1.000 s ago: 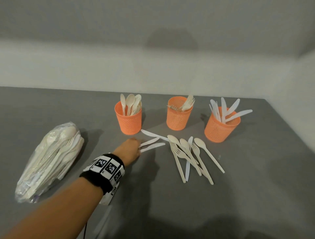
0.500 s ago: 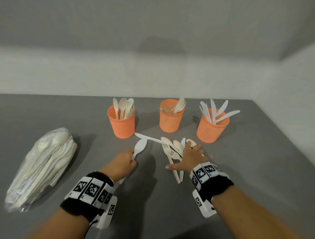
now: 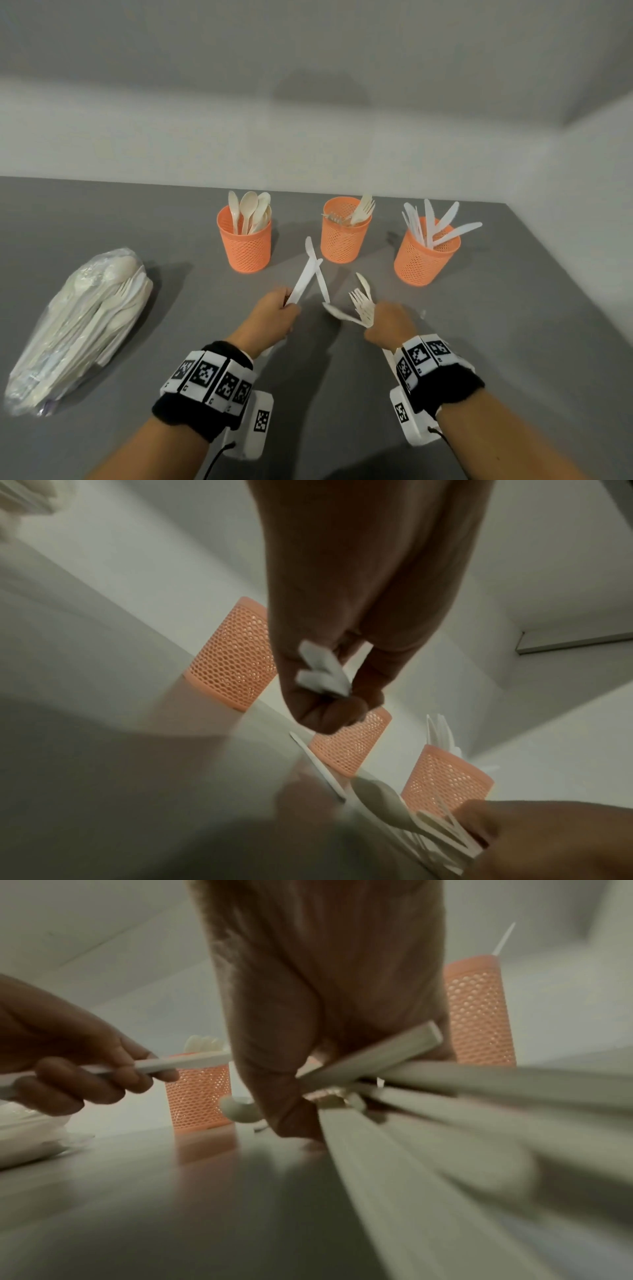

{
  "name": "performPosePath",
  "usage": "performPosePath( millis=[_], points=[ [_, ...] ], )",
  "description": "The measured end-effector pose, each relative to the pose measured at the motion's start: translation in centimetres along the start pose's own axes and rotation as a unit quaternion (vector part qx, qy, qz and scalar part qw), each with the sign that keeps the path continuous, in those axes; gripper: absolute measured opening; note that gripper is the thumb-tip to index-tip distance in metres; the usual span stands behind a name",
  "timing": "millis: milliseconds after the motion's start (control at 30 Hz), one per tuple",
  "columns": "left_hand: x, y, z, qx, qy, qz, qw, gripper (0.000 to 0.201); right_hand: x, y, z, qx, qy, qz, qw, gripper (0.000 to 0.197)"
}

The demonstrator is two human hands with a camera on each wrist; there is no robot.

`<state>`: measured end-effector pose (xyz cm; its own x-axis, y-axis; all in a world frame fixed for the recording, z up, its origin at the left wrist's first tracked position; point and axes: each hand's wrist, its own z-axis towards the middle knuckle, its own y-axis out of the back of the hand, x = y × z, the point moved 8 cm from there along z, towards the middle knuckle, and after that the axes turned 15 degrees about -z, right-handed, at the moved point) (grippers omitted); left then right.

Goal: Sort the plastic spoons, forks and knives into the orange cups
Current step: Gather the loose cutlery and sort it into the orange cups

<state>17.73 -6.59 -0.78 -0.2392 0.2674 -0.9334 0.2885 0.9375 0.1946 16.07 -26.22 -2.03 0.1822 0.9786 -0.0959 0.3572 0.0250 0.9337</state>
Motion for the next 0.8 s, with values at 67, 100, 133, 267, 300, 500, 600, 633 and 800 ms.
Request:
performPosePath(
  millis=[67, 100, 133, 267, 300, 500, 600, 633, 800],
  points=[
    [0.0, -0.1, -0.1, -0.012, -0.005, -0.043, 0.999, 0.01, -0.6, -0.1, 0.0, -0.008, -0.018, 0.012, 1.0, 0.033],
    [-0.1, 0.0, -0.1, -0.021, -0.01, -0.068, 0.997, 0.01, -0.8, -0.1, -0.1, -0.009, -0.025, 0.022, 0.999, 0.032],
    [-0.1, 0.1, -0.3, -0.028, -0.016, -0.096, 0.995, 0.012, -1.0, -0.1, -0.1, -0.011, -0.029, 0.03, 0.999, 0.032],
    [-0.4, 0.5, -0.5, -0.038, -0.037, -0.173, 0.983, 0.021, -0.7, -0.7, 0.1, 0.007, -0.02, 0.033, 0.999, 0.029],
    [-0.4, 0.6, -0.5, -0.039, -0.039, -0.182, 0.982, 0.023, -0.6, -0.8, 0.1, 0.011, -0.016, 0.033, 0.999, 0.028],
    [-1.0, 1.2, -0.9, -0.045, -0.06, -0.246, 0.966, 0.035, 1.9, 2.5, -0.8, -0.038, 0.059, 0.251, 0.966, 0.028],
    [-2.5, -0.2, -1.5, -0.008, -0.094, -0.233, 0.968, 0.034, 5.0, 5.7, -1.3, -0.069, 0.118, 0.401, 0.906, 0.031],
    [-3.0, -0.7, -1.6, 0.006, -0.107, -0.217, 0.97, 0.028, 6.1, 6.5, -1.5, -0.069, 0.136, 0.452, 0.879, 0.03],
    [-4.9, -1.4, -1.3, 0.055, -0.134, -0.236, 0.961, 0.031, 9.7, 7.5, -1.1, 0.008, 0.149, 0.619, 0.771, 0.013]
  ],
)
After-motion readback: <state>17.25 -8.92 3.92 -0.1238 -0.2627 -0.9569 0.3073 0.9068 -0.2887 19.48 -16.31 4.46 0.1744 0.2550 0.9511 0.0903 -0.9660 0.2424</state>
